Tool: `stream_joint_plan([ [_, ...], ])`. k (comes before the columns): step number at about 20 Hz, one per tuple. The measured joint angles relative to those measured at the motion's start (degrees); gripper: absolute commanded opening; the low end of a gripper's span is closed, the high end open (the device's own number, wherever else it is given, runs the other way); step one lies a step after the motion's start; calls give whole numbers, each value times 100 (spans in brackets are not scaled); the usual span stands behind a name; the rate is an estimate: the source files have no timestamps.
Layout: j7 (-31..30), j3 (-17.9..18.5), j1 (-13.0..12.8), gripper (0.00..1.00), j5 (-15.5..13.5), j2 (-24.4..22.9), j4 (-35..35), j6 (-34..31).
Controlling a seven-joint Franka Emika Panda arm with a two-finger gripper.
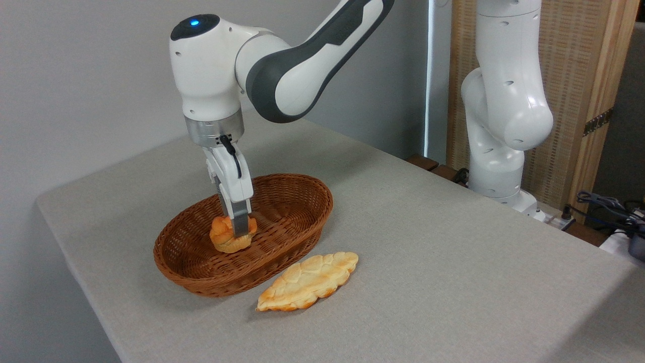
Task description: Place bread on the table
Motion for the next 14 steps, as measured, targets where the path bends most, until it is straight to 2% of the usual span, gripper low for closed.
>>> stream_joint_plan([
  [12,-14,141,20,40,0,-95,281,2],
  [14,-41,158,94,40,0,-168,357,-26],
])
